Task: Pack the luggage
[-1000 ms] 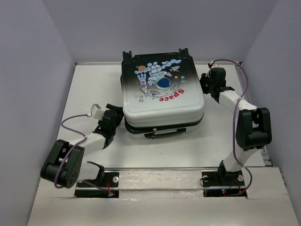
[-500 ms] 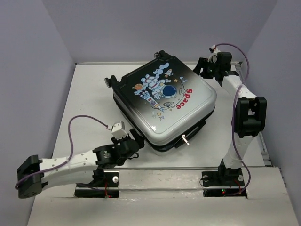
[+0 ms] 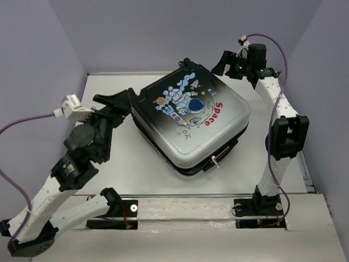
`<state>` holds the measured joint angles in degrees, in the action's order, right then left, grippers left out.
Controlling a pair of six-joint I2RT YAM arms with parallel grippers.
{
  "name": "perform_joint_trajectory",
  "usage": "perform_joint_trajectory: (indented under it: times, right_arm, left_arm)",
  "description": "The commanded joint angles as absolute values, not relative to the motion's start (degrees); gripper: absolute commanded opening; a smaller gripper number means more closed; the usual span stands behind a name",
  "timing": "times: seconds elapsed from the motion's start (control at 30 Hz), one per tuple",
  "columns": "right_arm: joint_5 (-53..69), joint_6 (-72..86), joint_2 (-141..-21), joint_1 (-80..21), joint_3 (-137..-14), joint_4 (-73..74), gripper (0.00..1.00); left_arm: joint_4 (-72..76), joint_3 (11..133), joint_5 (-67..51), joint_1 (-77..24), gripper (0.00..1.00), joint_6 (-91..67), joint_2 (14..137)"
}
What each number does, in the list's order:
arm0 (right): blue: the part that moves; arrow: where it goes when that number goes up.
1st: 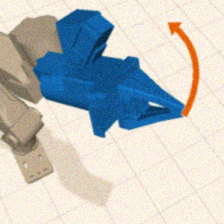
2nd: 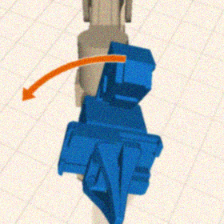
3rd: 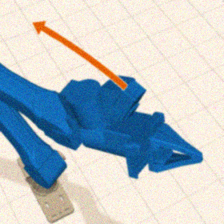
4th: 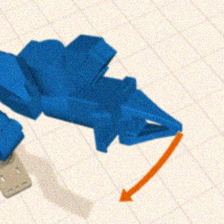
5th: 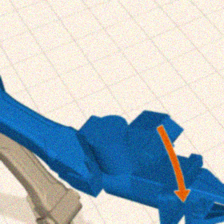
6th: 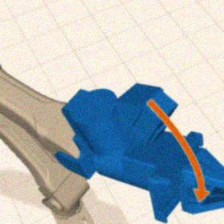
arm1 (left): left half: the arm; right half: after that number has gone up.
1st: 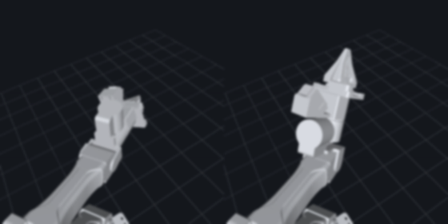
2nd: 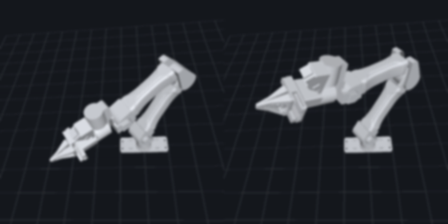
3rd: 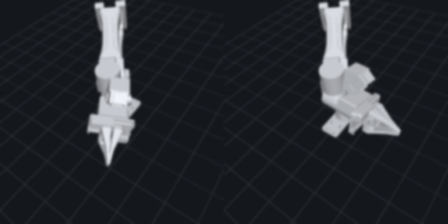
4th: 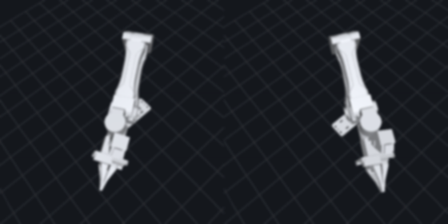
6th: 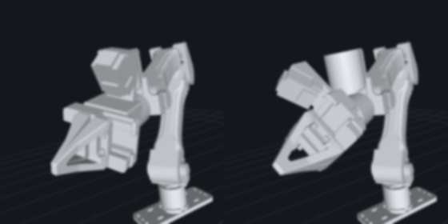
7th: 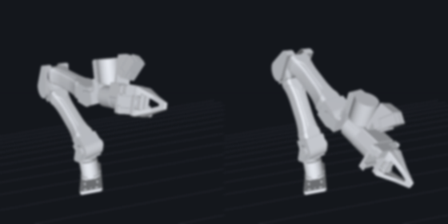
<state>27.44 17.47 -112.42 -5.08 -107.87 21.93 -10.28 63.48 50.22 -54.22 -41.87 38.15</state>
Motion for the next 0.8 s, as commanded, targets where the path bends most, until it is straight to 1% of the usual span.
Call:
perform_joint_trajectory:
  times: [0.0, 0.07, 0.1, 0.13, 0.17, 0.23, 0.27, 0.3, 0.33, 0.37, 0.4, 0.53, 0.6, 0.77]
  right_arm:
    - [22.68, 15.91, -102.95, -5.27, -107.85, 23.73, 1.00]
    - [21.88, 15.03, -100.03, -5.27, -105.21, 23.64, 1.00]
    - [20.58, 14.94, -98.37, -5.27, -103.99, 23.47, 1.00]
    - [19.00, 14.59, -94.96, -5.27, -101.19, 23.03, 1.00]
    - [18.11, 14.42, -93.01, -5.27, -99.68, 22.77, 1.00]
    - [16.62, 14.50, -89.23, -5.27, -96.26, 22.15, 1.00]
    - [16.09, 14.76, -85.29, -5.27, -92.41, 21.37, 1.00]
    - [16.17, 15.20, -83.08, -5.27, -90.20, 20.92, 1.00]
    - [16.95, 16.16, -78.36, -5.27, -84.61, 18.92, 1.00]
    - [17.48, 16.87, -78.31, -5.27, -84.55, 16.98, 1.00]
    - [17.84, 17.57, -73.18, -5.27, -78.29, 15.22, 1.00]
    - [20.73, 20.30, -64.27, -5.27, -67.53, 9.85, 1.00]
    - [22.67, 21.00, -61.54, -5.27, -63.92, 9.49, 1.00]
    - [24.61, 21.53, -56.96, -5.27, -59.42, 8.52, 1.00]
  left_arm:
    - [-9.76, 66.61, 26.60, -32.70, 0.99, -33.75, 50.25]
    - [-8.97, 67.32, 17.27, -24.04, 0.99, -34.01, 56.67]
    - [-8.18, 67.15, 10.01, -20.43, 0.99, -34.62, 58.43]
    - [-6.52, 67.15, 6.89, -14.39, 0.99, -35.06, 61.67]
    - [-5.55, 67.32, 1.90, -12.15, 0.99, -35.85, 63.35]
    - [-4.66, 68.55, -1.82, -9.24, 0.99, -36.12, 68.54]
    - [-4.66, 70.12, -4.54, -7.40, 0.99, -36.30, 70.47]
    - [-4.48, 70.92, -5.53, -6.95, 0.99, -36.39, 72.14]
    - [-4.48, 72.84, -5.89, -6.60, 0.99, -35.95, 75.73]
    - [-5.09, 72.86, -5.80, -6.42, 0.99, -35.77, 77.59]
    - [-5.71, 74.51, -5.63, -6.24, 0.99, -35.60, 79.17]
    - [-4.66, 75.15, -5.97, -5.89, 0.99, -36.12, 84.71]
    - [-3.26, 75.15, -7.11, -5.80, 0.99, -37.26, 86.82]
    - [-0.97, 75.41, -7.73, -5.80, 0.99, -39.90, 90.26]
